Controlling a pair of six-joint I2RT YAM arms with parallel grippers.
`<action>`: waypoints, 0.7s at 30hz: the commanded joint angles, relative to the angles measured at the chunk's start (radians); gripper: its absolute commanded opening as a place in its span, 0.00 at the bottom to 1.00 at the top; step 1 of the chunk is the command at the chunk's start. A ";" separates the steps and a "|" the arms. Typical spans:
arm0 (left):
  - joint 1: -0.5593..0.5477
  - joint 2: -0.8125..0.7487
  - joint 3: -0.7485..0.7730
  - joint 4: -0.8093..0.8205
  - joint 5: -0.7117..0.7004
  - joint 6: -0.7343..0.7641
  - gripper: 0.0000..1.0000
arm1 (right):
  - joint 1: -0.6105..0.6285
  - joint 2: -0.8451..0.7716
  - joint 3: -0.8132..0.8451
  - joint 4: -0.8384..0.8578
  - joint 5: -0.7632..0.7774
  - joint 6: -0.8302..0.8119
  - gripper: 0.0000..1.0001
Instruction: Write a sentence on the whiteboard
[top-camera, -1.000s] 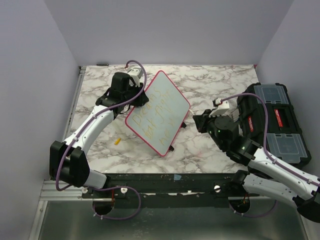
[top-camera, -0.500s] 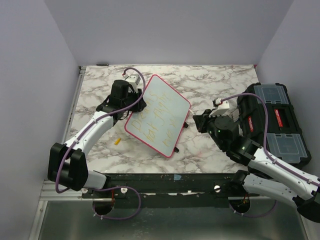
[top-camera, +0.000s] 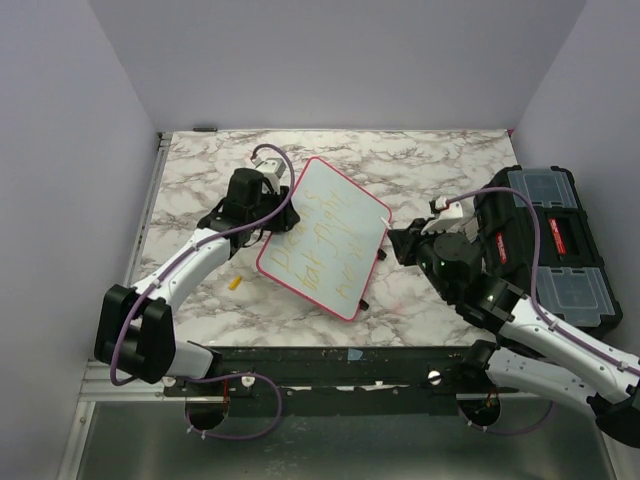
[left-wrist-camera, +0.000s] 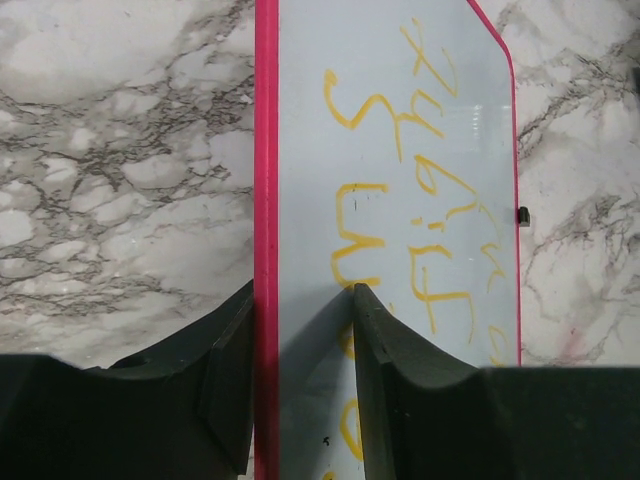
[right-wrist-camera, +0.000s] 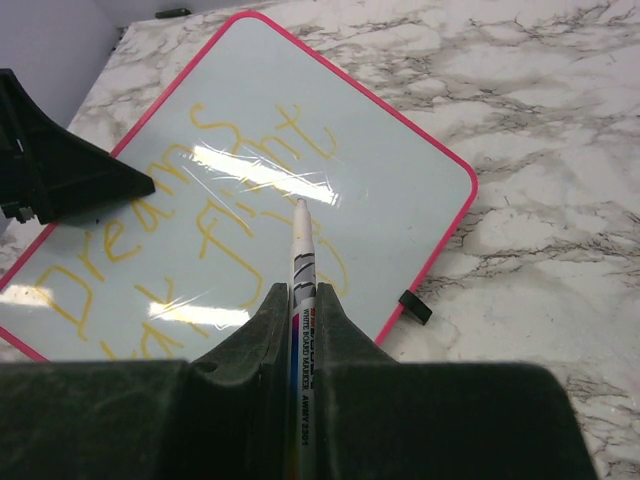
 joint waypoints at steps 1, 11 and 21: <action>-0.064 0.051 -0.051 -0.115 0.088 0.005 0.38 | 0.000 -0.026 -0.018 -0.023 0.035 0.006 0.01; -0.155 0.110 0.002 -0.078 0.099 -0.046 0.39 | 0.000 -0.036 -0.017 -0.031 0.044 0.007 0.01; -0.155 0.037 -0.015 -0.100 -0.017 -0.034 0.50 | 0.001 -0.030 -0.014 -0.030 0.037 0.007 0.01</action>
